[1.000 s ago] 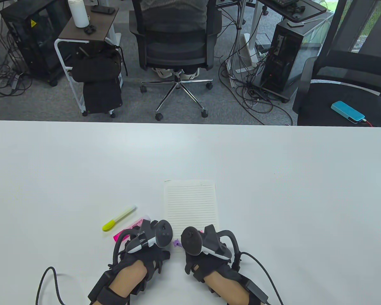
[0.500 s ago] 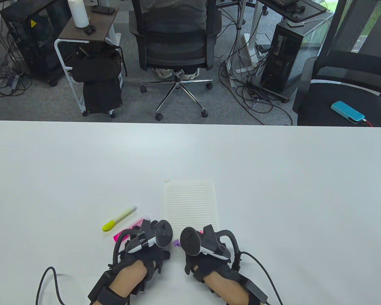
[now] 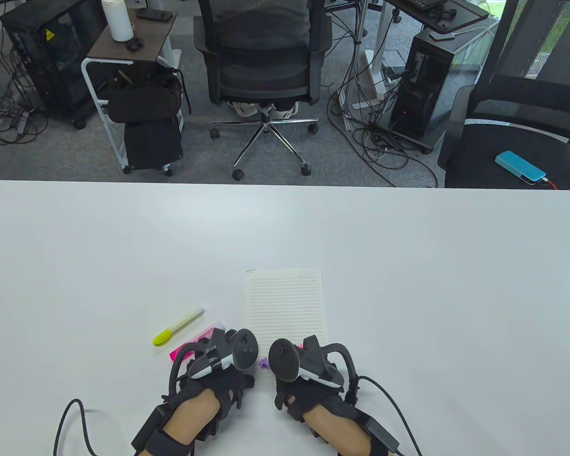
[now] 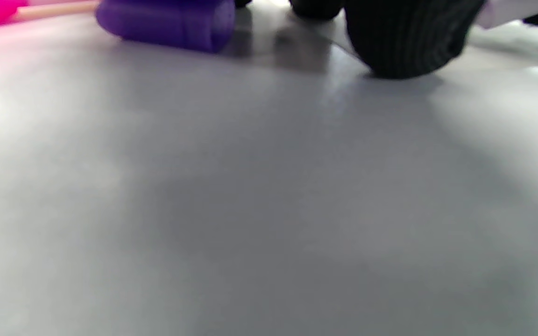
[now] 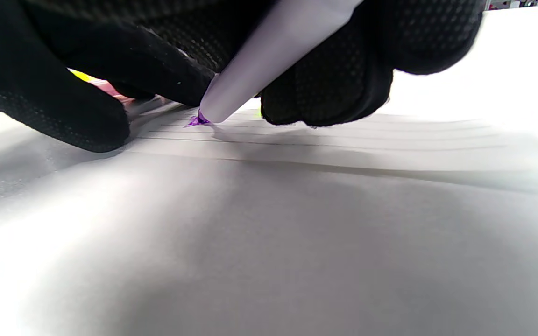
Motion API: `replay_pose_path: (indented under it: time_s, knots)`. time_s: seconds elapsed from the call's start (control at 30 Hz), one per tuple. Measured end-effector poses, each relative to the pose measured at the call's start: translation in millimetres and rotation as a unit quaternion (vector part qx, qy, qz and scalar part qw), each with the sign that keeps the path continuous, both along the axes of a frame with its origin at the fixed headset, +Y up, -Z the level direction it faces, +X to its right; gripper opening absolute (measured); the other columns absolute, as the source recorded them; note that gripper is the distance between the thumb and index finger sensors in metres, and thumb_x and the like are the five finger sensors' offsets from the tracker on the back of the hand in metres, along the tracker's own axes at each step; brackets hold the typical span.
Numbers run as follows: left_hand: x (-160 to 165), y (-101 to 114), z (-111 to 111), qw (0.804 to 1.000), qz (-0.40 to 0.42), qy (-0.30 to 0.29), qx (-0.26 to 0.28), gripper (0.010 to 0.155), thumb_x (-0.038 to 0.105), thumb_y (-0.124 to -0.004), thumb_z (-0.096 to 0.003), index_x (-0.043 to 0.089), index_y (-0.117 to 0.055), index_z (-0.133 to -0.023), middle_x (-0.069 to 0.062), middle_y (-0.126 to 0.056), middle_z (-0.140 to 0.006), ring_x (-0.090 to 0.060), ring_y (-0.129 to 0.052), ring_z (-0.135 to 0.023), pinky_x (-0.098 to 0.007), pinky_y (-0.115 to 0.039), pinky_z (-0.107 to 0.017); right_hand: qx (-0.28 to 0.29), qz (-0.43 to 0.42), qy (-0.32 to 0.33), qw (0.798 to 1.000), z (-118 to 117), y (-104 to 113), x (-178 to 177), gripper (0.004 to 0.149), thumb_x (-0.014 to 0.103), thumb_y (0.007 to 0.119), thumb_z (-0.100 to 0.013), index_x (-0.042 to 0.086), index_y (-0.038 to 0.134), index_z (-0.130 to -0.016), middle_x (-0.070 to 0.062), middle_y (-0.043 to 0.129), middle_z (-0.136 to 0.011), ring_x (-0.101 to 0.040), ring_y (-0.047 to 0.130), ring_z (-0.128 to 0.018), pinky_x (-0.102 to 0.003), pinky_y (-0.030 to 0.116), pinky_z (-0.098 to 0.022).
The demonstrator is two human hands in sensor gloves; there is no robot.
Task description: Apply highlighter ink on paper
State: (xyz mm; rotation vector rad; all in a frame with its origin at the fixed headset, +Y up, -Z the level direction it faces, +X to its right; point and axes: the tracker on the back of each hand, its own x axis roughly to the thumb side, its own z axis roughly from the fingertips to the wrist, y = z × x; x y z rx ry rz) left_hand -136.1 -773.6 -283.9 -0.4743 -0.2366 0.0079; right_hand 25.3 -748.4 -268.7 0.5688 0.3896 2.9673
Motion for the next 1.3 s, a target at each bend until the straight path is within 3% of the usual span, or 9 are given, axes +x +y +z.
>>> replay_pose_path:
  time_s: [0.13,0.3,0.43,0.57,0.67,0.77,0.93,1.07,1.3]
  knots:
    - [0,0,0,1.000,0.000,0.000,0.000,0.076,0.053,-0.077,-0.0407,0.036,-0.043,-0.106,-0.010,-0.032,-0.114,-0.043,-0.045,-0.101,-0.066,-0.035,-0.073,0.023,-0.013,-0.003,1.000,-3,-5,0,0.040,0.029,0.071,-0.062,0.018,0.074,-0.100,-0.016,0.089,-0.082,-0.037,0.091,-0.058,-0.053,0.075,-0.046]
    - [0,0,0,1.000,0.000,0.000,0.000,0.076,0.053,-0.077,-0.0406,0.036,-0.043,-0.106,-0.010,-0.032,-0.114,-0.043,-0.045,-0.101,-0.066,-0.035,-0.073,-0.007,-0.025,0.008,1.000,-2,-5,0,0.040,0.029,0.071,-0.062,0.018,0.074,-0.100,-0.016,0.089,-0.082,-0.037,0.092,-0.057,-0.053,0.075,-0.046]
    - [0,0,0,1.000,0.001,0.000,0.000,0.076,0.053,-0.077,-0.0406,0.037,-0.043,-0.106,-0.010,-0.032,-0.114,-0.043,-0.045,-0.101,-0.066,-0.035,-0.073,0.024,-0.015,0.001,1.000,-3,-6,0,0.040,0.030,0.071,-0.062,0.018,0.074,-0.100,-0.016,0.089,-0.082,-0.037,0.091,-0.057,-0.053,0.075,-0.046]
    - [0,0,0,1.000,0.001,0.000,0.000,0.076,0.053,-0.077,-0.0406,0.036,-0.043,-0.106,-0.010,-0.032,-0.114,-0.043,-0.044,-0.101,-0.066,-0.035,-0.073,-0.015,-0.023,0.010,1.000,-1,-4,-1,0.040,0.029,0.071,-0.062,0.018,0.075,-0.100,-0.016,0.089,-0.082,-0.038,0.092,-0.057,-0.053,0.075,-0.046]
    - [0,0,0,1.000,0.001,-0.001,-0.001,0.076,0.053,-0.077,-0.0405,0.036,-0.043,-0.106,-0.010,-0.032,-0.114,-0.043,-0.044,-0.101,-0.066,-0.035,-0.073,0.002,-0.024,0.012,1.000,-1,-6,-1,0.040,0.029,0.071,-0.062,0.018,0.075,-0.100,-0.016,0.089,-0.082,-0.037,0.091,-0.057,-0.053,0.075,-0.046]
    - [0,0,0,1.000,0.001,0.000,-0.001,0.076,0.053,-0.077,-0.0406,0.036,-0.043,-0.106,-0.010,-0.032,-0.114,-0.043,-0.044,-0.101,-0.066,-0.035,-0.073,-0.020,-0.018,0.009,1.000,-1,-3,-1,0.040,0.029,0.071,-0.061,0.017,0.075,-0.099,-0.016,0.089,-0.082,-0.038,0.092,-0.057,-0.053,0.075,-0.046]
    - [-1,0,0,1.000,0.001,0.000,0.000,0.076,0.053,-0.077,-0.0406,0.036,-0.043,-0.106,-0.010,-0.032,-0.114,-0.043,-0.044,-0.101,-0.066,-0.035,-0.073,0.002,-0.020,0.011,1.000,0,-5,-2,0.040,0.029,0.071,-0.062,0.018,0.075,-0.099,-0.016,0.089,-0.082,-0.037,0.091,-0.057,-0.053,0.075,-0.046]
    - [-1,0,0,1.000,0.002,0.000,-0.001,0.076,0.053,-0.077,-0.0406,0.036,-0.043,-0.106,-0.010,-0.032,-0.114,-0.043,-0.044,-0.101,-0.066,-0.035,-0.073,-0.014,-0.012,0.010,1.000,1,-1,0,0.040,0.029,0.072,-0.061,0.017,0.076,-0.099,-0.016,0.089,-0.082,-0.037,0.092,-0.057,-0.053,0.075,-0.046]
    - [-1,0,0,1.000,0.004,-0.002,-0.001,0.076,0.053,-0.077,-0.0407,0.036,-0.042,-0.106,-0.010,-0.032,-0.114,-0.043,-0.044,-0.101,-0.066,-0.035,-0.073,0.028,-0.125,-0.021,0.992,-5,7,26,0.042,0.028,0.070,-0.062,0.018,0.070,-0.103,-0.016,0.086,-0.086,-0.036,0.090,-0.060,-0.052,0.074,-0.048]
